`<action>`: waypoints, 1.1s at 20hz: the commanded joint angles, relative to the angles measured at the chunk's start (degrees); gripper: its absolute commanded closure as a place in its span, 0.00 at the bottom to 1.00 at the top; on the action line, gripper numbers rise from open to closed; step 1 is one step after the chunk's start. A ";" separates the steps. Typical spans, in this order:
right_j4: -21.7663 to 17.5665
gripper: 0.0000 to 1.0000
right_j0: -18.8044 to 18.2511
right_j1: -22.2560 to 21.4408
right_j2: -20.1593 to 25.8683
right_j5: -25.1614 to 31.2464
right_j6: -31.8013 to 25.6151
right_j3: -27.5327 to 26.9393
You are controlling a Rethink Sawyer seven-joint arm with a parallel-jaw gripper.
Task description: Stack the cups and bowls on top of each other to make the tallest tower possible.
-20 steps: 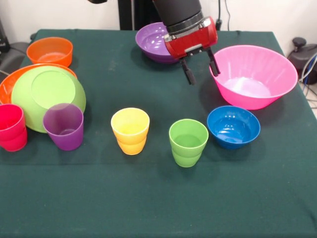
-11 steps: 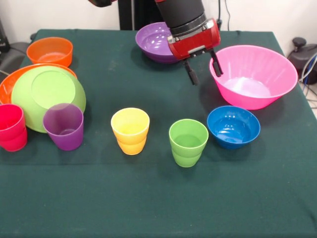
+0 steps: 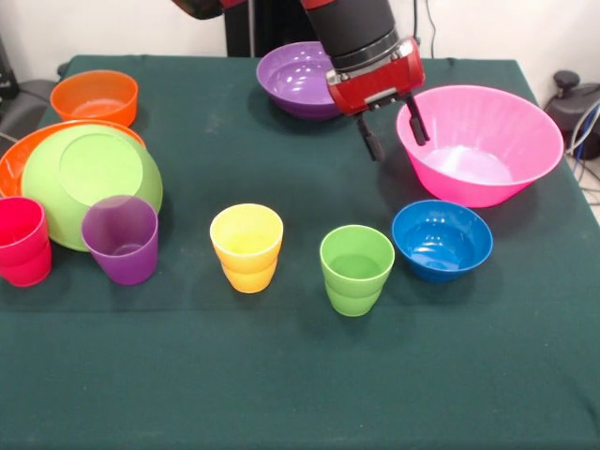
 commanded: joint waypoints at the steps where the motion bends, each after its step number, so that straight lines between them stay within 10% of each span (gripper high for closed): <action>1: -4.52 0.00 3.70 4.28 -4.86 -3.23 0.09 0.01; 6: -5.54 0.00 4.27 3.93 -5.70 -4.70 -0.45 -0.26; 7: -5.49 1.00 4.39 3.73 -5.92 -4.95 -0.73 -0.16; 22: -3.66 1.00 5.10 4.91 -7.43 -7.06 -0.07 -0.60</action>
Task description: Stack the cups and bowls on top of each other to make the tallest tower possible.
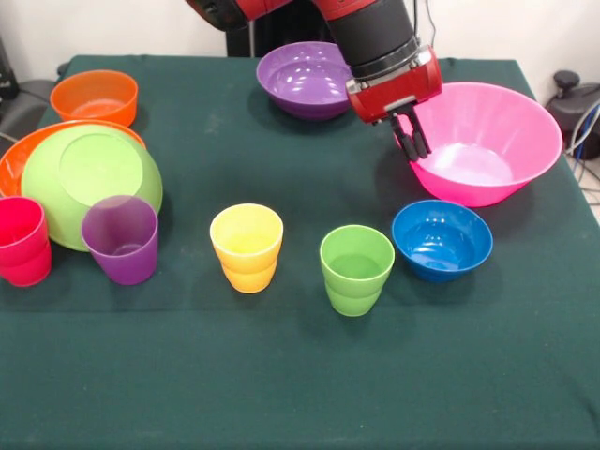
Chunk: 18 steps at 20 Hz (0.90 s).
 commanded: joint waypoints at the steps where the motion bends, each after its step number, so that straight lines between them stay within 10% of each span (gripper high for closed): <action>1: -3.50 1.00 1.80 3.65 -4.04 -0.66 -0.20 -0.84; 12: -4.04 1.00 2.38 2.44 -4.41 -0.20 -0.90 -0.86; 13: -4.14 0.00 2.52 2.26 -4.48 -0.10 -0.98 -0.85; 18: -2.60 0.00 2.88 2.78 -5.15 0.73 0.24 -0.90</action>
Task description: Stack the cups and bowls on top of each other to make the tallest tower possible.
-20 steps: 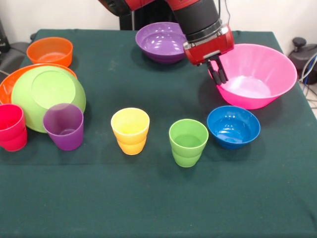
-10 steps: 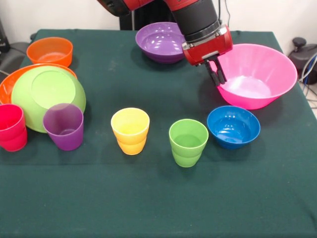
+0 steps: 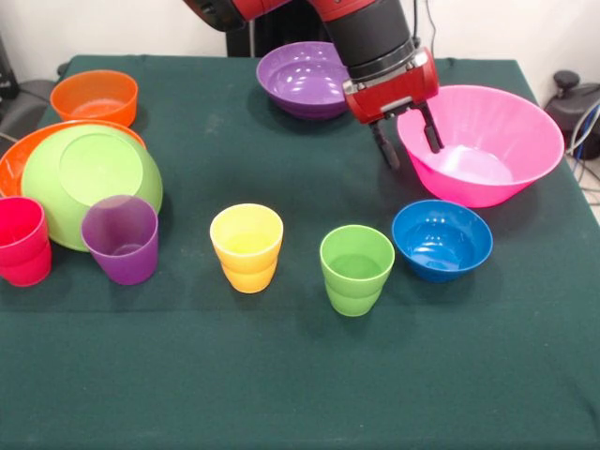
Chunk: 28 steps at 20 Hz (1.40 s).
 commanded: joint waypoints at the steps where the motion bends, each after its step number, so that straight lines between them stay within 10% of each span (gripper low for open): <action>1: -2.68 0.00 2.55 2.96 -4.35 0.68 0.21 -0.87; 28: -3.38 0.00 5.26 5.49 -7.93 -3.79 0.05 -2.59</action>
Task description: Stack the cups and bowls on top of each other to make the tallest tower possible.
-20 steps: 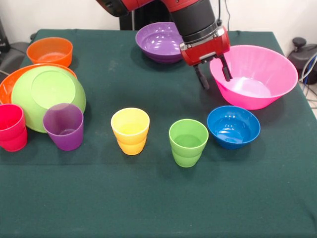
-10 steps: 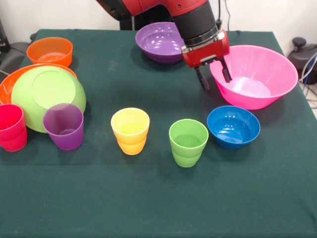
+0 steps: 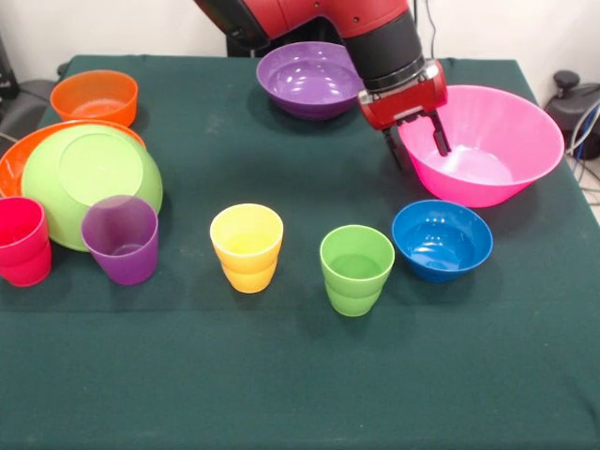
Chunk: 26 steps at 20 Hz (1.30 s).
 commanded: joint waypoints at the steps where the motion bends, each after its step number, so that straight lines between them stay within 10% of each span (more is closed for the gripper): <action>1: -3.30 0.00 0.88 2.27 -2.83 -0.57 -0.05 -2.82; 26: 1.88 0.00 -1.32 -4.63 1.32 4.12 -0.17 2.34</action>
